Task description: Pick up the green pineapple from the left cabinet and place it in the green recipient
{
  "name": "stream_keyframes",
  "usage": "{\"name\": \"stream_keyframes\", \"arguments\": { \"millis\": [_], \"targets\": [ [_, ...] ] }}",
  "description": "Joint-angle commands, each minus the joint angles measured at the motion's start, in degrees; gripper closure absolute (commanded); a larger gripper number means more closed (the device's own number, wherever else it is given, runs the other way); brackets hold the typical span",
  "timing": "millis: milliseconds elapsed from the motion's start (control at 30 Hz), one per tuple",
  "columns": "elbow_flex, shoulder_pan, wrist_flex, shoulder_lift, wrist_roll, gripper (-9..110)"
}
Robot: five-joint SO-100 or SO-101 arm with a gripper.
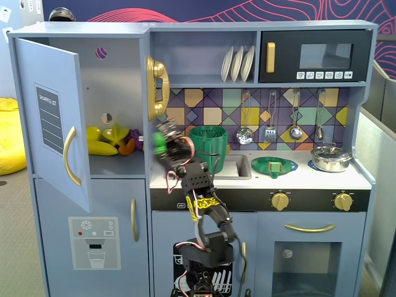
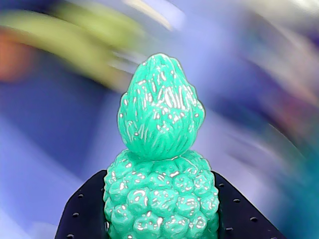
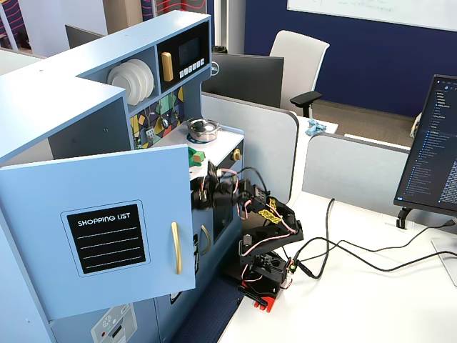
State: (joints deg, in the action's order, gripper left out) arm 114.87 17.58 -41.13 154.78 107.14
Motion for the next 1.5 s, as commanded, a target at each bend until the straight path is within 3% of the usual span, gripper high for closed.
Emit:
{"name": "stream_keyframes", "arguments": {
  "millis": [0, 233, 700, 733, 967, 1267, 1467],
  "targets": [
    [-8.88, -11.16, 1.67, -6.33, -4.22, 101],
    [-25.05, -18.02, 12.13, -26.89, -9.23, 101],
    [-48.16, -20.65, 19.07, -57.39, -5.45, 101],
    [-48.25, -20.39, 19.69, -58.1, -5.01, 101],
    [-46.05, -19.42, 22.06, -59.15, -6.86, 69],
    [-43.77, -18.37, 23.91, -57.39, -6.94, 70],
    [-29.0, -16.52, 18.81, -39.73, -4.75, 75]
  ]
}}
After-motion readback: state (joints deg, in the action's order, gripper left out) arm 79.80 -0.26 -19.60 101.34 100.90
